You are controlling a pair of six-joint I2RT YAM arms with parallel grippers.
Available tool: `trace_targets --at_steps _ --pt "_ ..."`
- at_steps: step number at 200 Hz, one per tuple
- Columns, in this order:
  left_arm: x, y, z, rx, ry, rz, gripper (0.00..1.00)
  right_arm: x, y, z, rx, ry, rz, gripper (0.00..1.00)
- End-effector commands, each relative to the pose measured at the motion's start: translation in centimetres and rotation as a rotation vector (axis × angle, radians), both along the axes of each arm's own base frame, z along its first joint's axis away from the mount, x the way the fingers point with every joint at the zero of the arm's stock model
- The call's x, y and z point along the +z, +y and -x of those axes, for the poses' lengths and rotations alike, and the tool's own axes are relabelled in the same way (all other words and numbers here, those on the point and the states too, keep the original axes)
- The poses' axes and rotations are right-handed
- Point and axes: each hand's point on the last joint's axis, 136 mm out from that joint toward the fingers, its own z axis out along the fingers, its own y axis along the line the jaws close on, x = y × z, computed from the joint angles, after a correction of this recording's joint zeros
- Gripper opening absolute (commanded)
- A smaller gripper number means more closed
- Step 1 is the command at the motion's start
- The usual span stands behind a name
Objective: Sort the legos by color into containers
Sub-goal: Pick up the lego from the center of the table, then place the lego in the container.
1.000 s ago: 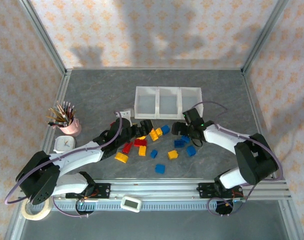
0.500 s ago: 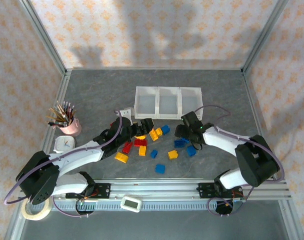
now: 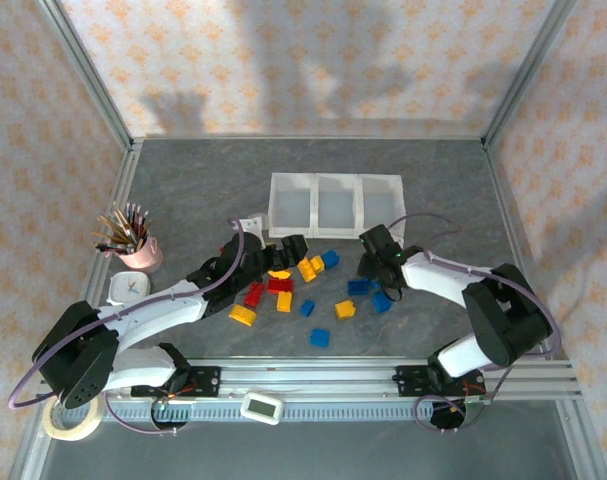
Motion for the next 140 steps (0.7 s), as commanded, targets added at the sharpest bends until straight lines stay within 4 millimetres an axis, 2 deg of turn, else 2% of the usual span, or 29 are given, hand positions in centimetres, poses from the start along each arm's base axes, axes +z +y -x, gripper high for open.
trace_targets --at_steps 1,39,79,114,140 --pt "1.2 -0.3 -0.4 0.011 -0.022 -0.002 0.99 0.7 1.1 -1.0 0.016 -0.039 -0.023 0.43" --pt "1.7 -0.2 -0.4 0.012 -0.031 -0.001 0.99 2.4 1.6 -1.7 0.045 -0.076 -0.035 0.34" --pt "2.8 0.6 -0.3 0.032 -0.057 -0.013 0.99 5.6 2.3 -3.6 0.081 -0.137 -0.017 0.33" --pt "3.9 2.2 -0.3 0.081 -0.086 -0.054 0.99 8.0 4.9 -6.3 0.134 -0.192 -0.059 0.32" --pt "4.2 3.8 -0.5 0.125 -0.083 -0.083 0.99 9.8 8.1 -8.6 0.198 -0.247 -0.055 0.32"
